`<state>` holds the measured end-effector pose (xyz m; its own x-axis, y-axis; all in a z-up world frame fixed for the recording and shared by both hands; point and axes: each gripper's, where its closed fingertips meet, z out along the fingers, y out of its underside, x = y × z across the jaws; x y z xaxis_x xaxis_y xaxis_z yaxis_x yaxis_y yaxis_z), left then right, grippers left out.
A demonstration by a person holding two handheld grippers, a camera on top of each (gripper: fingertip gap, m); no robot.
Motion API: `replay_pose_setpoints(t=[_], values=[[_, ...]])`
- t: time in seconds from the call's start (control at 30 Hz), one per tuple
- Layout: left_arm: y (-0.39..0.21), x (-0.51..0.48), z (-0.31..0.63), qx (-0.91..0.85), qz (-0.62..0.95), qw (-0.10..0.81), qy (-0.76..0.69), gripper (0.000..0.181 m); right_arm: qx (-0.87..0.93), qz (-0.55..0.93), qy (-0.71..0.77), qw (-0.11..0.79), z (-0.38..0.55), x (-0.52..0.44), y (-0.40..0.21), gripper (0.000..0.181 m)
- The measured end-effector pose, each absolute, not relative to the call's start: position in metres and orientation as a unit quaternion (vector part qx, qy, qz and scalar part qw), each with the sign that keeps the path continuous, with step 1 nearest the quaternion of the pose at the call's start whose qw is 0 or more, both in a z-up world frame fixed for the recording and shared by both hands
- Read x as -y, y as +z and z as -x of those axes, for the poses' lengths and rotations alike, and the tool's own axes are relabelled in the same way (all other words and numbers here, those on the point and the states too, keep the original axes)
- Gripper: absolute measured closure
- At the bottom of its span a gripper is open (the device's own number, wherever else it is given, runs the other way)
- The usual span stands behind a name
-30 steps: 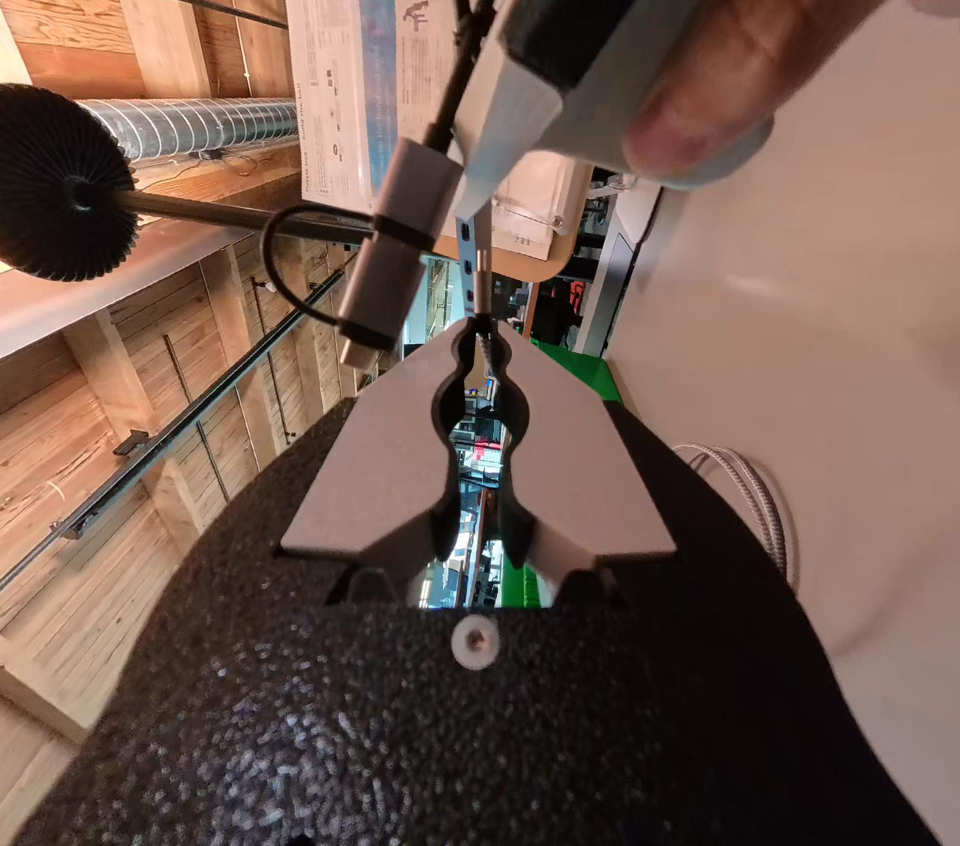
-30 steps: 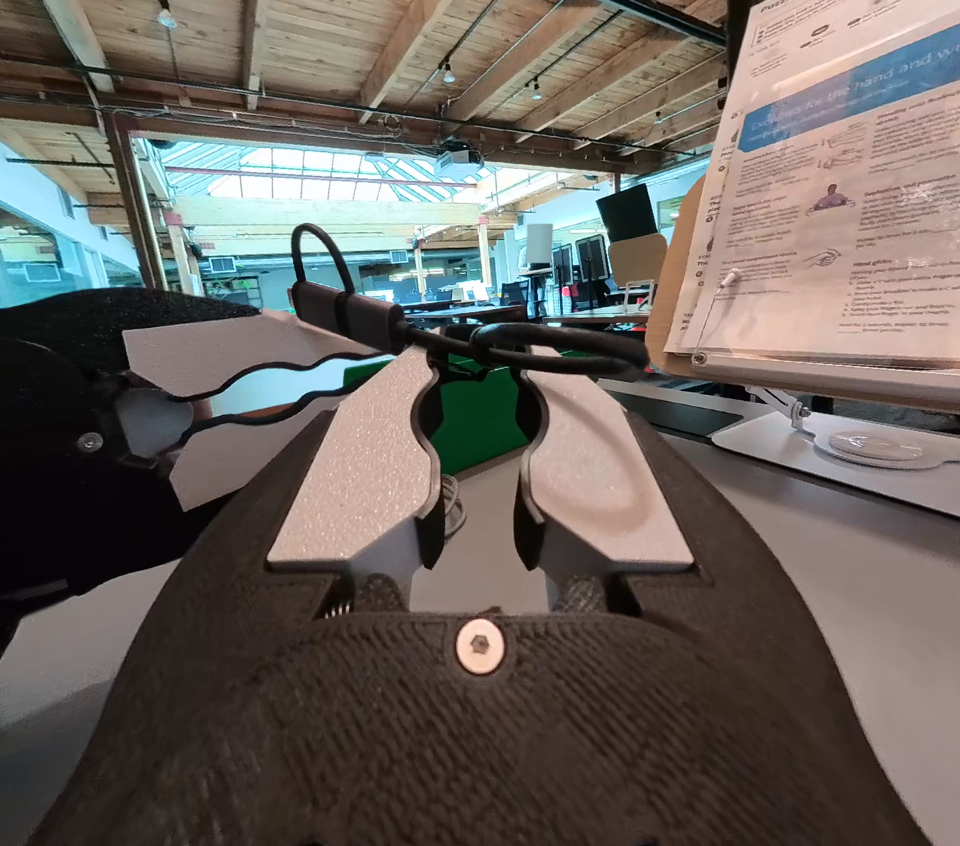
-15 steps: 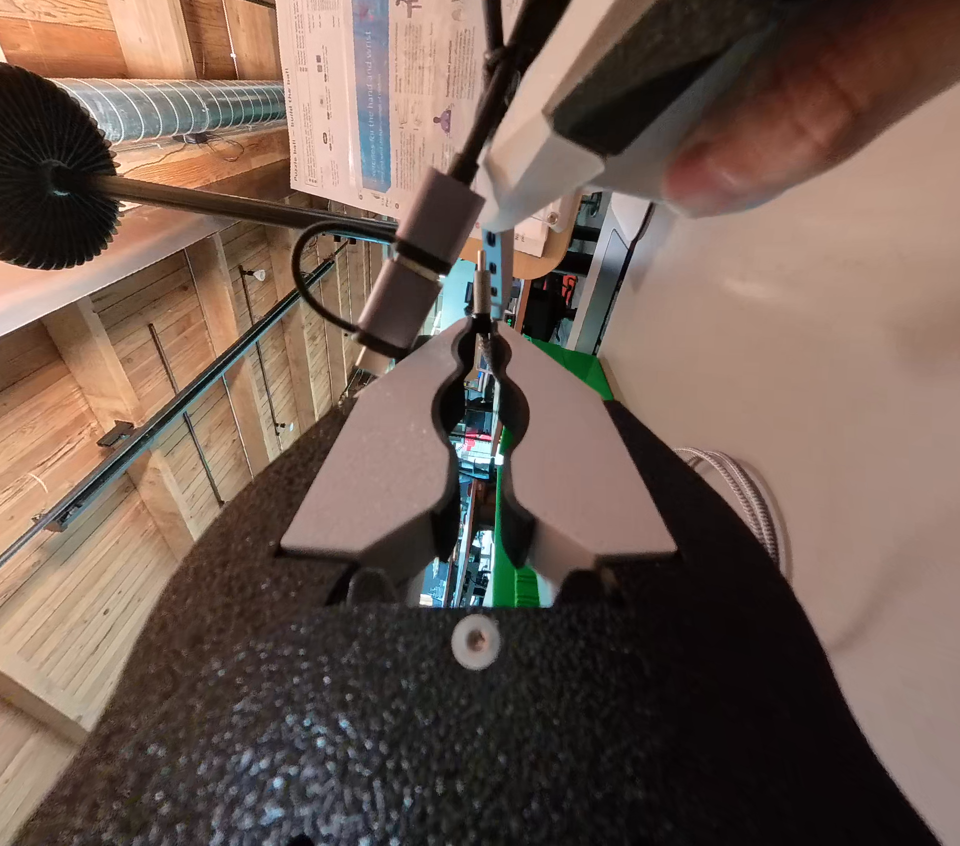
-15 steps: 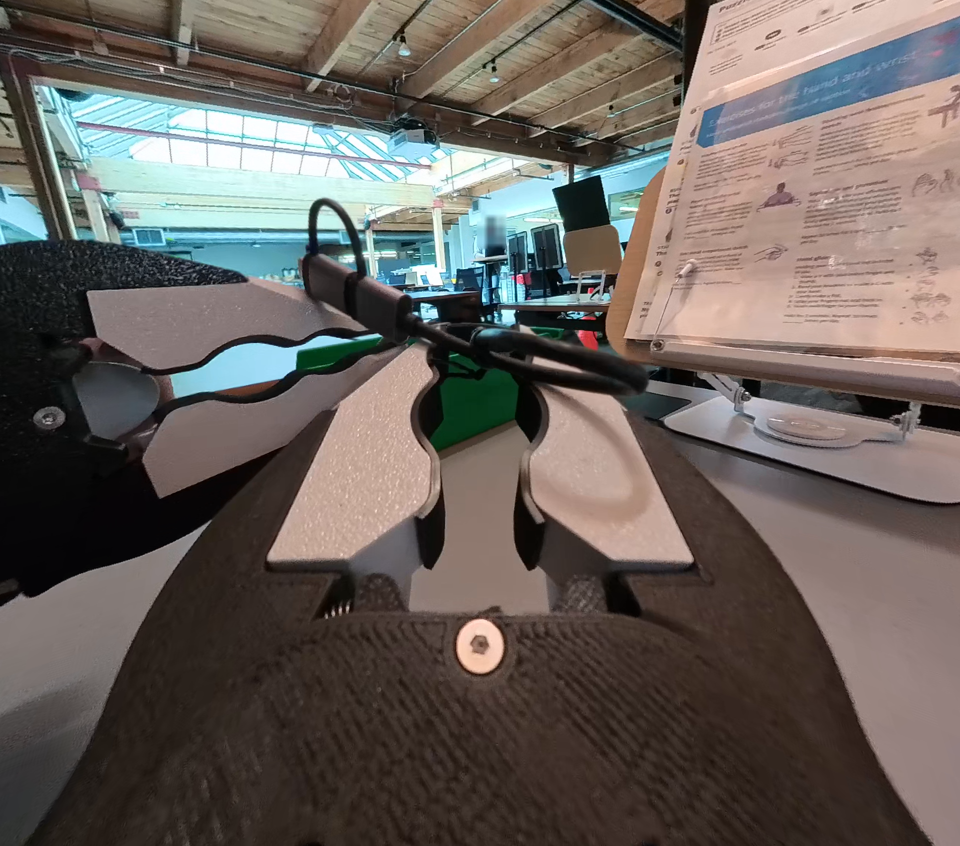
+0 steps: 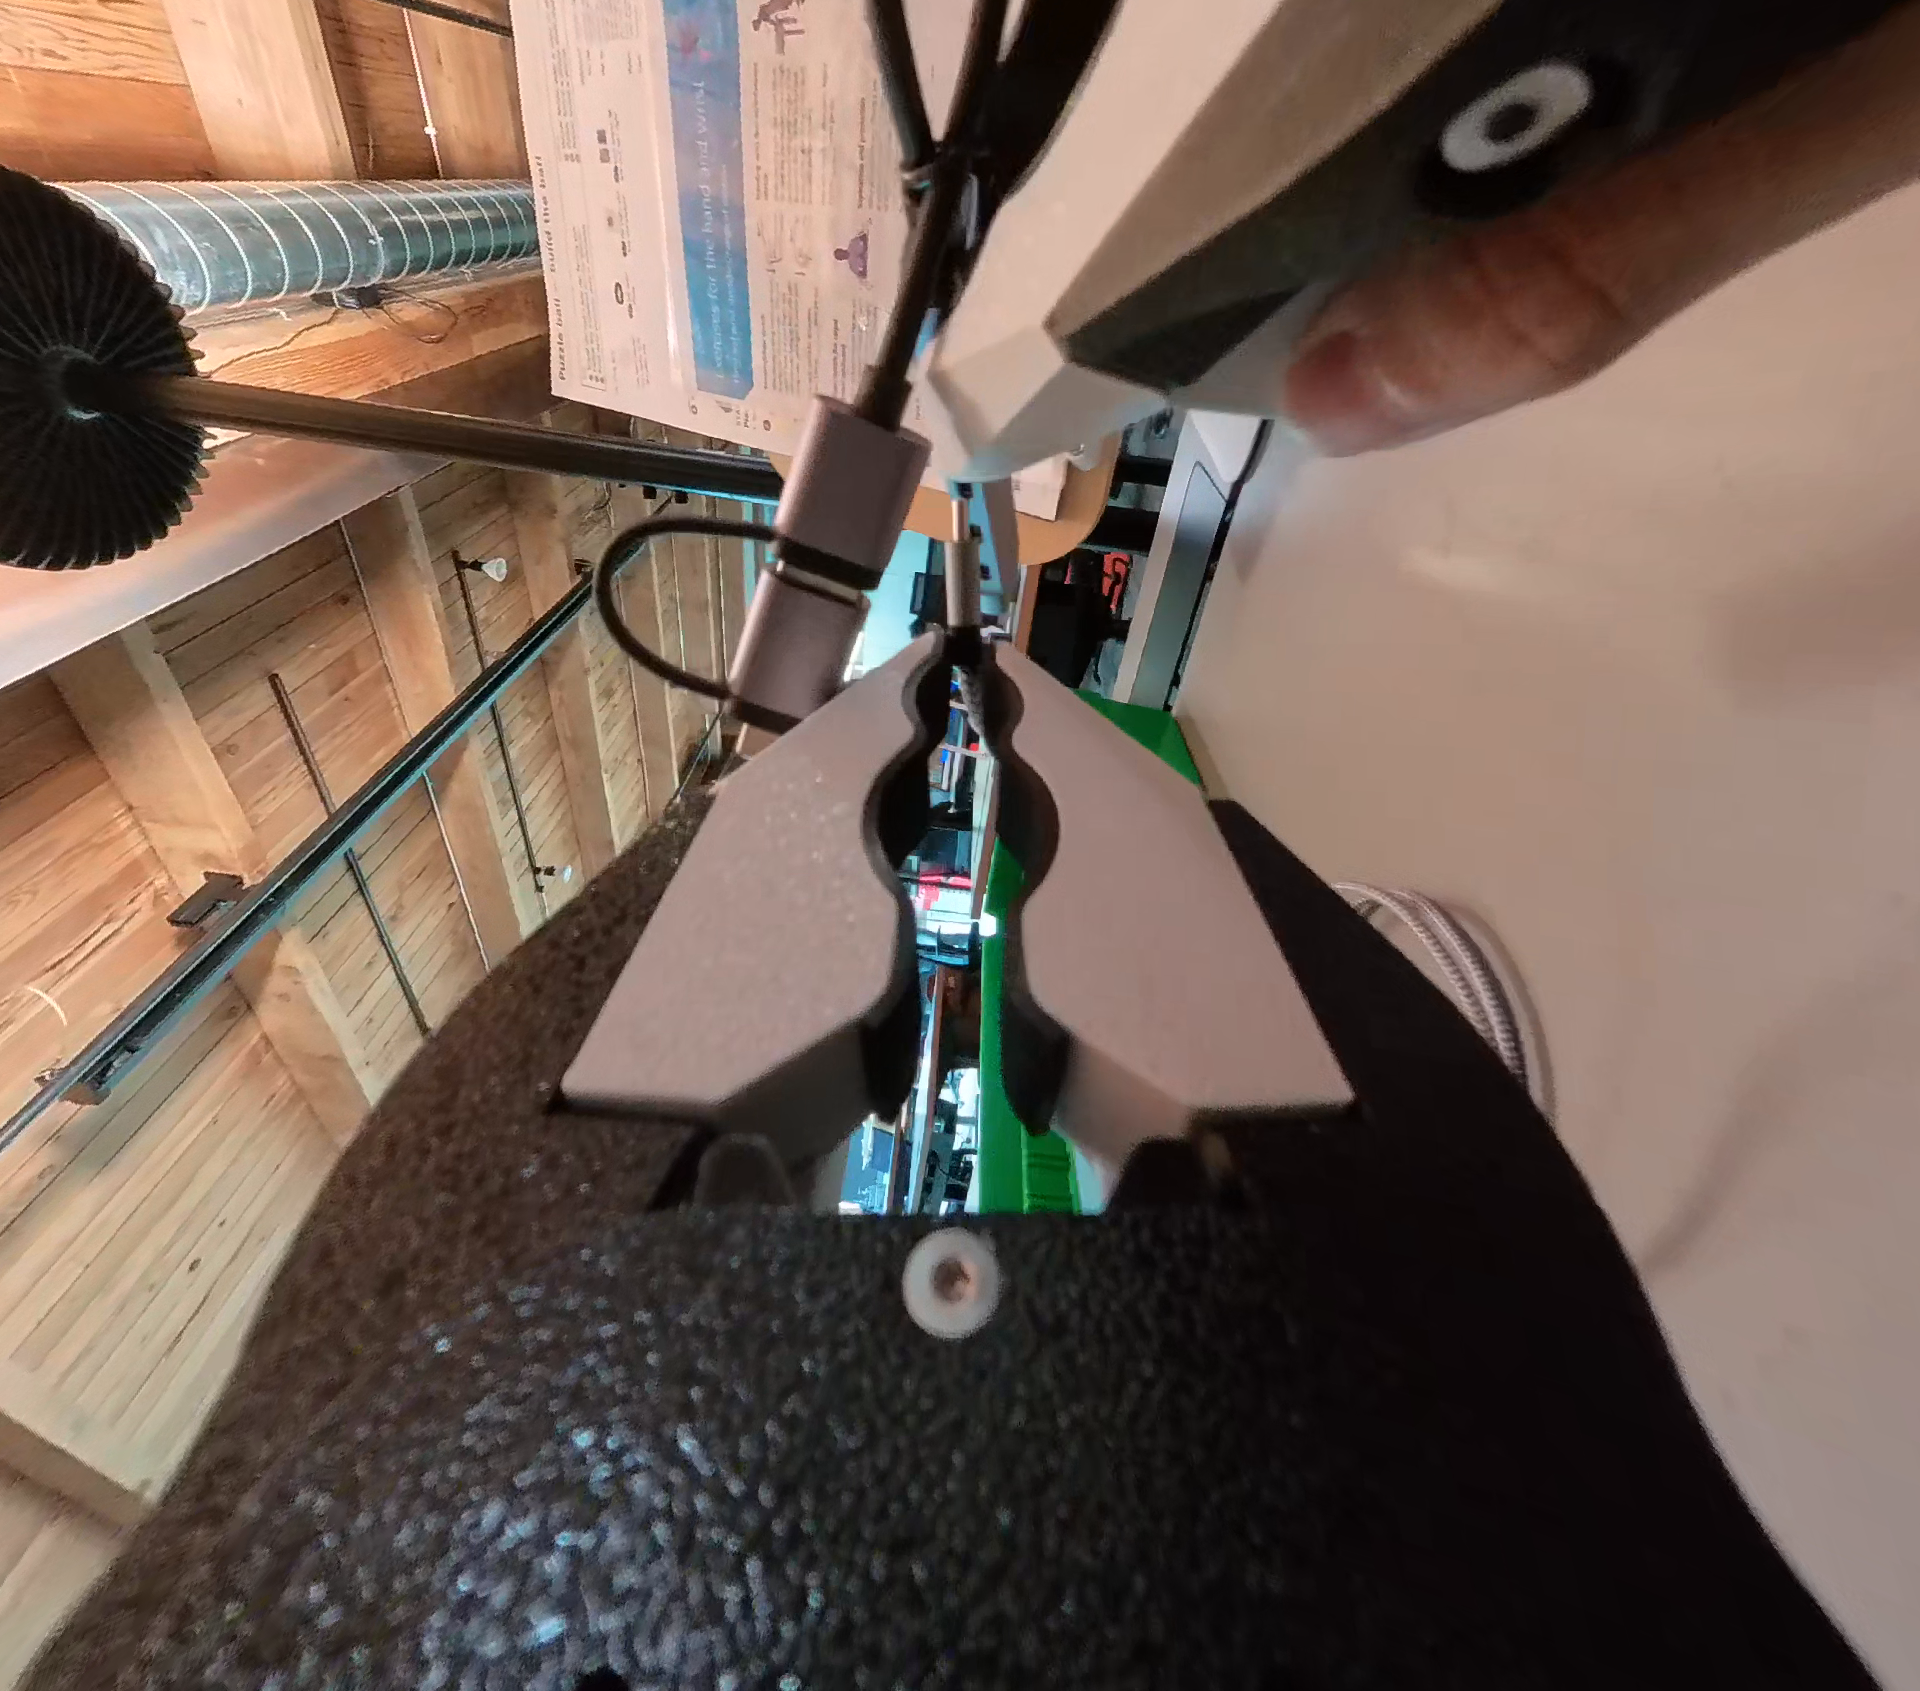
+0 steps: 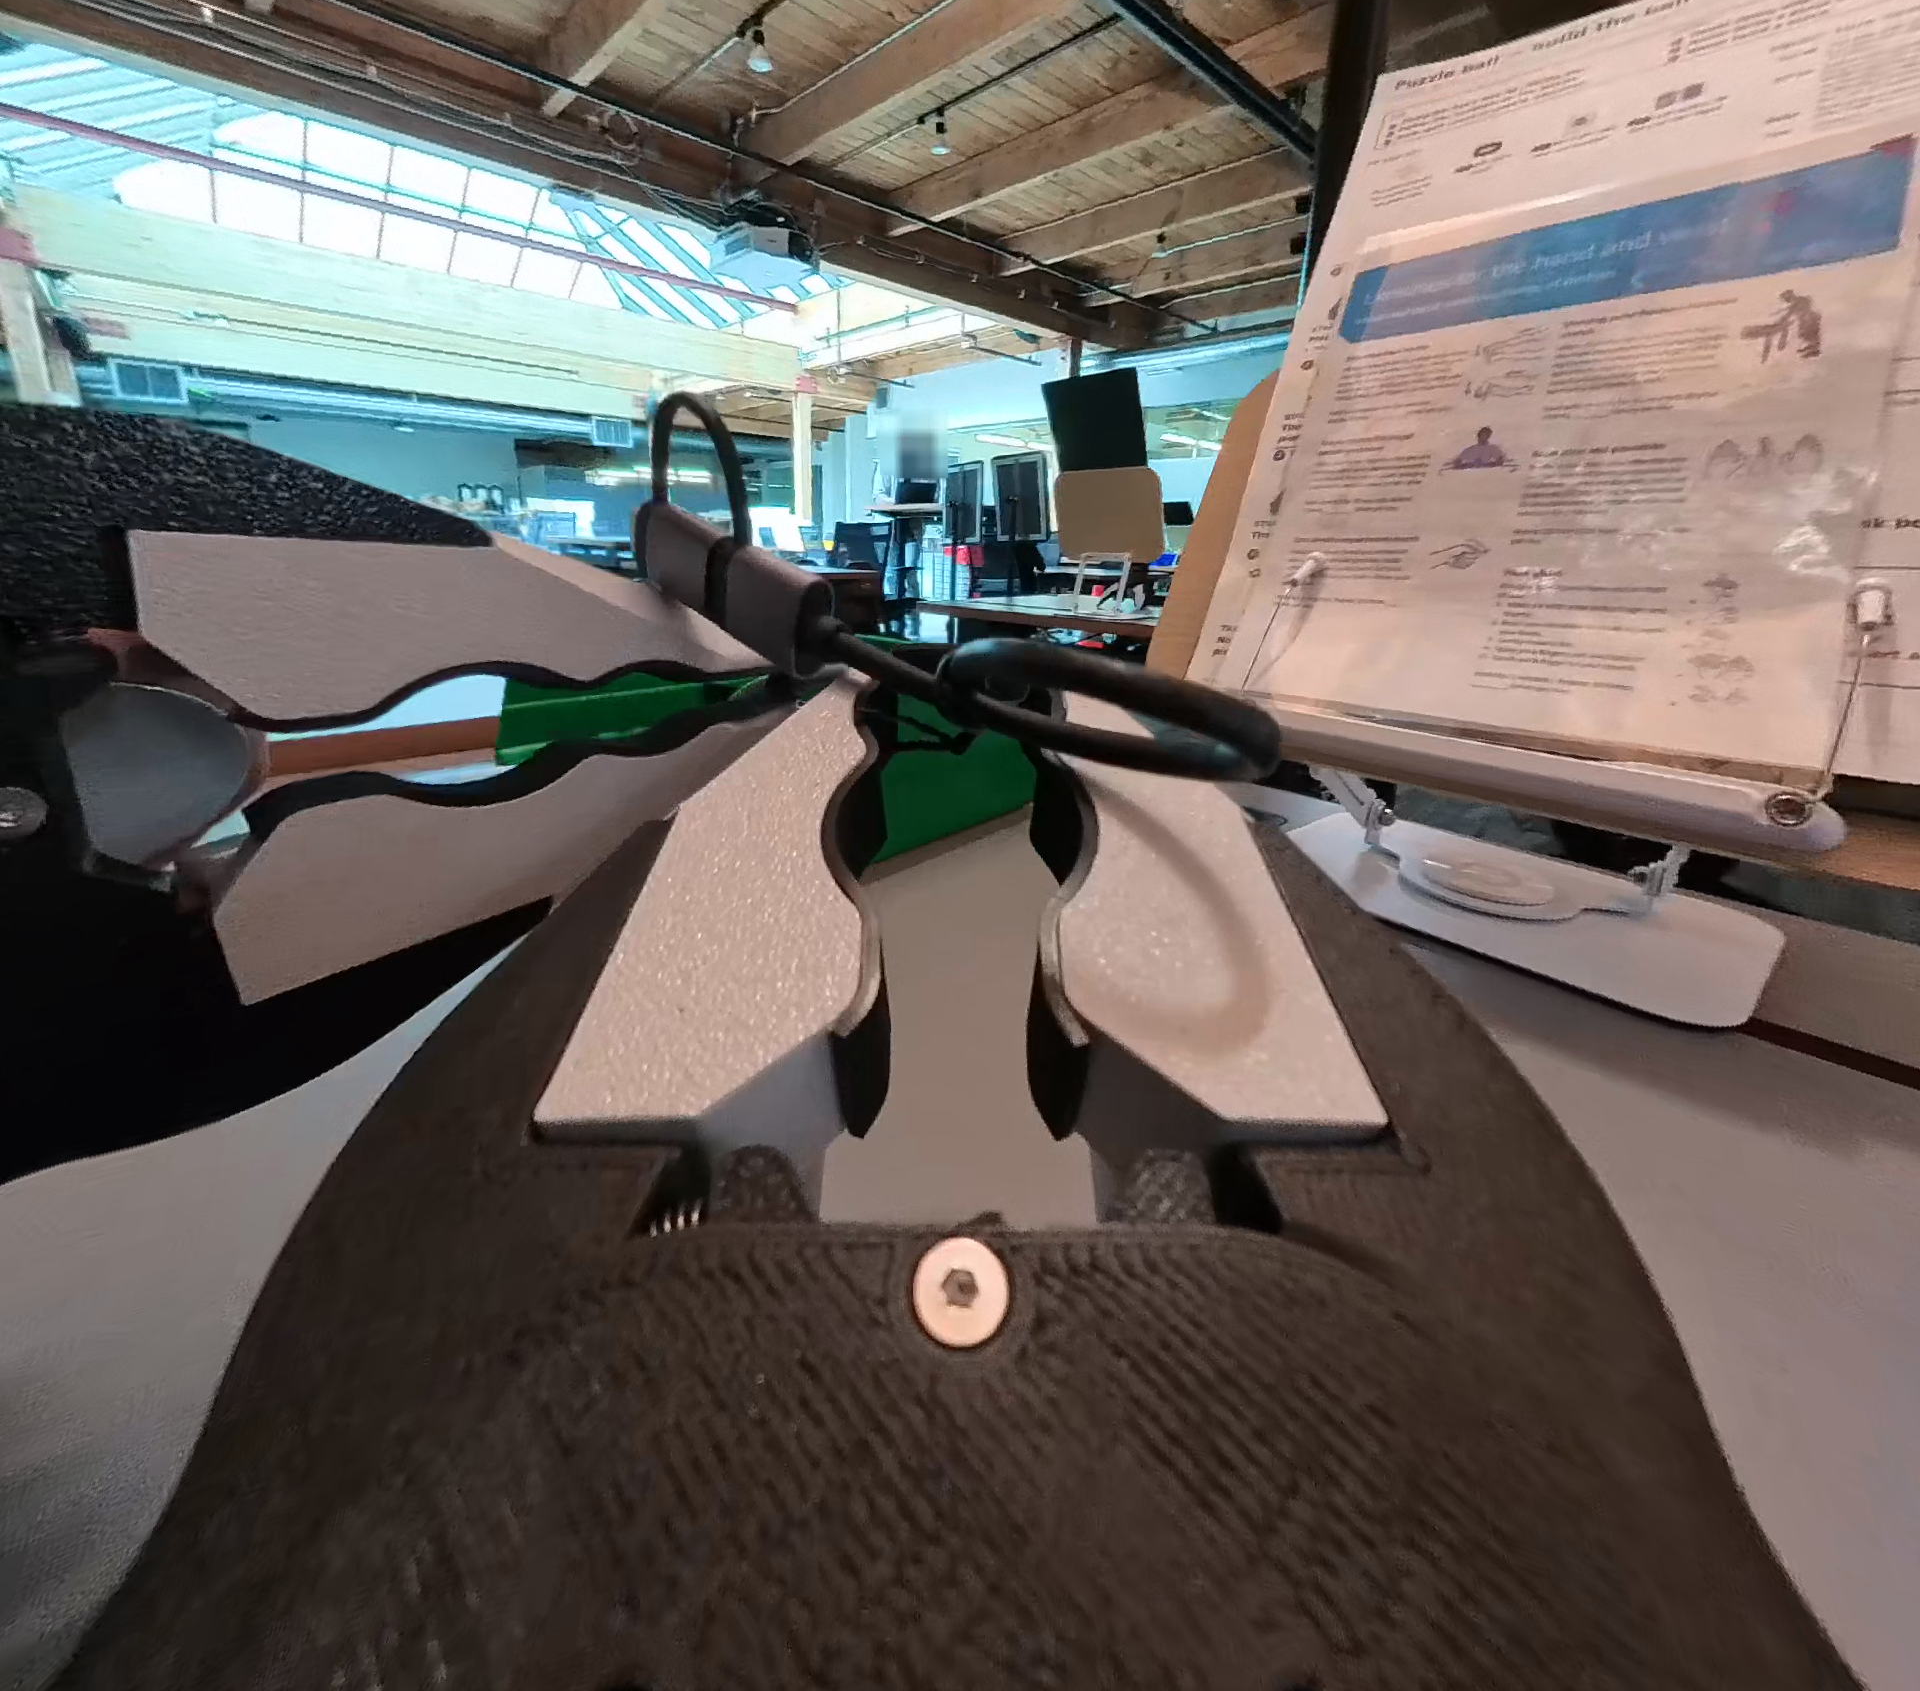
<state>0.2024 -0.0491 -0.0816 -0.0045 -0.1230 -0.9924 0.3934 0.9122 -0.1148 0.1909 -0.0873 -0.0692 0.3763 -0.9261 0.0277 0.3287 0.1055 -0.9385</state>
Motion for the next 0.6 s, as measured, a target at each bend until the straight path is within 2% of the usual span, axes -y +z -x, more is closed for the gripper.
replay_pose_setpoints(t=[0.6], values=[[-0.0861,0.0488,-0.2092,-0.702,-0.079,0.691,-0.155,0.179,-0.302,0.505,-0.534,0.607,-0.1927,0.0831,-0.0742,0.160]])
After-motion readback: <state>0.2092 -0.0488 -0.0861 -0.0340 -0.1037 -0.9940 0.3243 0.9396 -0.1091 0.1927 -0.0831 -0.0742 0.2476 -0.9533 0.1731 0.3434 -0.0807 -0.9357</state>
